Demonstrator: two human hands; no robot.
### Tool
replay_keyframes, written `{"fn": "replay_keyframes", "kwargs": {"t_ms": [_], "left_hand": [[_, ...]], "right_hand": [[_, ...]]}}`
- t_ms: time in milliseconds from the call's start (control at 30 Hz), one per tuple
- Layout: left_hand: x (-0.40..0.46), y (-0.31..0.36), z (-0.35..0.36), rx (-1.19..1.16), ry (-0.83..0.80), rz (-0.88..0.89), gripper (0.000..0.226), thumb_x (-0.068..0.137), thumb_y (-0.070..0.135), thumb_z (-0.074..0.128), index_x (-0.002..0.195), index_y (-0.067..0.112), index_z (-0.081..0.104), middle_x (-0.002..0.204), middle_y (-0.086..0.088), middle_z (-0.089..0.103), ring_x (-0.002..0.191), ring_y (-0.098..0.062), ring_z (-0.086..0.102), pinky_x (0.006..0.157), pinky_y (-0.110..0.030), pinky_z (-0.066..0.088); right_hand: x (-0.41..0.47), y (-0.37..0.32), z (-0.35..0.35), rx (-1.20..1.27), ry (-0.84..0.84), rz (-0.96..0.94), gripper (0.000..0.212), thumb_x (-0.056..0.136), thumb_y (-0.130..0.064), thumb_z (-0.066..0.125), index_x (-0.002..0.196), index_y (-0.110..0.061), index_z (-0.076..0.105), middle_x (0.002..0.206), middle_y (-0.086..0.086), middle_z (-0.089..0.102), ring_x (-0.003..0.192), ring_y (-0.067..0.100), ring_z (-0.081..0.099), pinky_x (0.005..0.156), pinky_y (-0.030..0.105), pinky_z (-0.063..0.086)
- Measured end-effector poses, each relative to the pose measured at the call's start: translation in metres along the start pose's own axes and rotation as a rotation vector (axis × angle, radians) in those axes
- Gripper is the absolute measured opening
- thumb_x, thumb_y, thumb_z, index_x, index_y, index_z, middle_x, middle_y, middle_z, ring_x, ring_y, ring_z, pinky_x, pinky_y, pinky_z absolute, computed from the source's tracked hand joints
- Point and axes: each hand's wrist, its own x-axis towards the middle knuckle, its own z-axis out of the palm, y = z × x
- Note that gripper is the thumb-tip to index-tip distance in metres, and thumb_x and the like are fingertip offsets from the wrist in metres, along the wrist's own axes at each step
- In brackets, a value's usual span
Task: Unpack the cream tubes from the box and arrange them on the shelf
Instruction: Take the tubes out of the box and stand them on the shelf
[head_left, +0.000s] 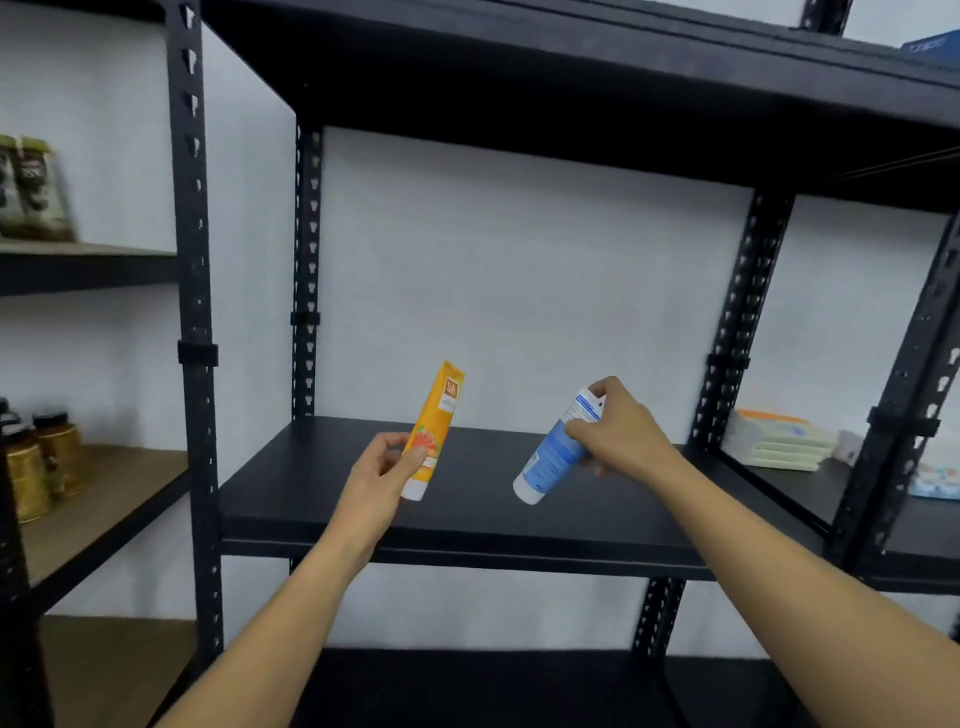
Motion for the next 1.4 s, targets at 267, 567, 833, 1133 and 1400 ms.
{"fn": "replay_keyframes", "kwargs": {"t_ms": [267, 567, 833, 1133, 1400], "left_hand": [[0.053, -0.009, -0.016, 0.001, 0.094, 0.041, 0.024, 0.094, 0.034, 0.062, 0.116, 0.025, 0.058, 0.099, 0.005, 0.075, 0.093, -0.011, 0.071, 0.087, -0.029, 0.051], [0.108, -0.011, -0.04, 0.028, 0.105, 0.016, 0.029, 0.096, 0.028, 0.06, 0.122, 0.024, 0.05, 0.096, 0.0, 0.076, 0.091, -0.018, 0.072, 0.082, -0.037, 0.058], [0.148, -0.015, -0.053, 0.127, 0.094, 0.04, 0.048, 0.092, 0.013, 0.066, 0.126, 0.031, 0.038, 0.102, -0.002, 0.072, 0.096, -0.018, 0.071, 0.078, -0.032, 0.059], [0.179, -0.044, -0.067, 0.389, 0.125, 0.113, 0.056, 0.093, 0.015, 0.066, 0.126, 0.037, 0.027, 0.103, 0.001, 0.07, 0.092, -0.01, 0.07, 0.08, -0.03, 0.056], [0.178, -0.08, -0.063, 0.457, 0.133, 0.119, 0.055, 0.091, 0.02, 0.068, 0.123, 0.042, 0.028, 0.097, 0.004, 0.07, 0.089, -0.007, 0.069, 0.073, -0.02, 0.052]], "right_hand": [[0.06, -0.008, 0.036, -0.008, -0.018, -0.086, 0.034, 0.086, -0.014, 0.059, 0.114, -0.026, 0.042, 0.084, 0.007, 0.068, 0.066, 0.024, 0.07, 0.044, 0.024, 0.049], [0.128, -0.004, 0.079, -0.092, 0.087, -0.18, 0.033, 0.086, -0.02, 0.057, 0.113, -0.033, 0.042, 0.072, 0.005, 0.064, 0.059, 0.025, 0.059, 0.057, 0.039, 0.052], [0.173, -0.002, 0.118, -0.008, 0.08, -0.229, 0.034, 0.09, -0.016, 0.058, 0.113, -0.035, 0.04, 0.081, 0.006, 0.065, 0.065, 0.023, 0.063, 0.058, 0.037, 0.058], [0.202, -0.001, 0.168, 0.041, 0.029, -0.269, 0.034, 0.09, -0.015, 0.057, 0.114, -0.033, 0.041, 0.08, 0.002, 0.064, 0.062, 0.018, 0.059, 0.053, 0.027, 0.05], [0.198, 0.013, 0.192, -0.002, -0.029, -0.266, 0.036, 0.092, -0.02, 0.058, 0.118, -0.035, 0.039, 0.09, 0.005, 0.064, 0.069, 0.02, 0.062, 0.06, 0.034, 0.058]]}}
